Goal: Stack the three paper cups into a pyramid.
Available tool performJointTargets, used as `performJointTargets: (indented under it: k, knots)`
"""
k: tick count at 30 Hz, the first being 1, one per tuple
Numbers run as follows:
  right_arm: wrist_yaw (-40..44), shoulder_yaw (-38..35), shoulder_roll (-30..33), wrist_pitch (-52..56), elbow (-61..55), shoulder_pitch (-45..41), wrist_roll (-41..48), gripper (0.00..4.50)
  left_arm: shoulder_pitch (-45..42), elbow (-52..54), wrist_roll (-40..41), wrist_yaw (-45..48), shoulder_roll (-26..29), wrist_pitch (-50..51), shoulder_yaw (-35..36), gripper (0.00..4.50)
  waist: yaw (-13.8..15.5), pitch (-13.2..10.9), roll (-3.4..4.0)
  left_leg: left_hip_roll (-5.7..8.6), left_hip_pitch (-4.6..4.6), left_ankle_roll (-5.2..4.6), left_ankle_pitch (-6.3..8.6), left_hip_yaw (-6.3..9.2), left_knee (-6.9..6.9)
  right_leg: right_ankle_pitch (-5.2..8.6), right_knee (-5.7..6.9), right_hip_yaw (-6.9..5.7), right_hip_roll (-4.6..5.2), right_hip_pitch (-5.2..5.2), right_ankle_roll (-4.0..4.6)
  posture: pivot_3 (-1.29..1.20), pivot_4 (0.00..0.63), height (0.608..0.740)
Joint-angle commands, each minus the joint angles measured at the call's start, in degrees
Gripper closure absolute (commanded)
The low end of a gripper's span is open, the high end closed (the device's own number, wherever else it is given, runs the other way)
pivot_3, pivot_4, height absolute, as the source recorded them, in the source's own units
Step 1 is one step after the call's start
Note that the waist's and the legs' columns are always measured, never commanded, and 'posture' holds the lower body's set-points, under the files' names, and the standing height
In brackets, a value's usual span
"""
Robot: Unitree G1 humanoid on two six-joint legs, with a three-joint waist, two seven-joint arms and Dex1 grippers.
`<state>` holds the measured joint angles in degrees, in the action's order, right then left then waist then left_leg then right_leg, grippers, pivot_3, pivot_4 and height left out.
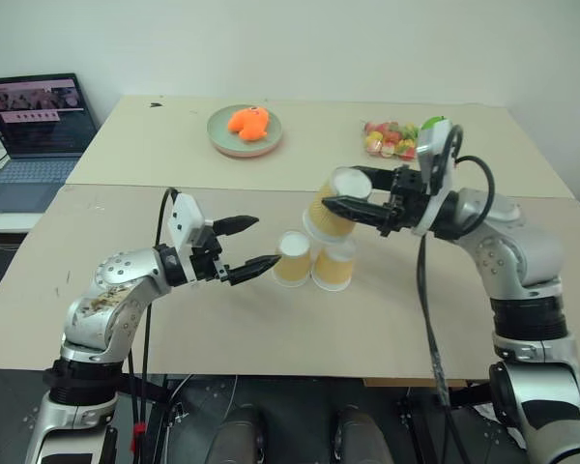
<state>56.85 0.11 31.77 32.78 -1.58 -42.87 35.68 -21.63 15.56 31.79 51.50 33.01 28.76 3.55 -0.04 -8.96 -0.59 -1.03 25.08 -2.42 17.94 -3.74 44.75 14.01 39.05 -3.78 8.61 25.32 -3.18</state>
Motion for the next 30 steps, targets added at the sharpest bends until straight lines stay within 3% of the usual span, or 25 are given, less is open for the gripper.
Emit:
performJointTargets:
  k: [1, 10, 30]
  knots:
    - [2.5, 1.0, -0.6, -2.2, 0.9, -2.6, -1.1, 1.05, 0.4, 4.3, 3.1, 0.0, 0.9, 1.3, 2.0, 0.00, -0.1, 0.0, 0.00, 0.00, 0.00, 0.00, 0.00, 0.00, 0.00, 0.00, 0.00, 0.00, 0.00, 0.00, 0.00, 0.00, 0.150, 0.673]
    - [6.5, 2.7, -2.7, -3.6, 5.0, -5.1, -3.2, 1.05, 4.7, 8.8, 5.0, -0.1, 4.1, 3.0, 2.5, 0.00, -0.4, 0.0, 0.01, -0.01, 0.00, 0.04, -0.02, 0.00, -0.01, 0.00, 0.03, 0.00, 0.00, 0.03, 0.00, 0.00, 0.150, 0.673]
    - [14.3, 5.4, -4.2, -8.4, 14.3, -9.1, -9.0, 1.05, 9.6, 13.5, 7.5, -5.6, 3.4, 3.8, 4.0, 0.00, -0.6, 0.0, 0.03, -0.01, 0.00, 0.08, -0.04, 0.01, -0.01, 0.00, 0.04, 0.00, 0.00, 0.05, 0.00, 0.00, 0.150, 0.673]
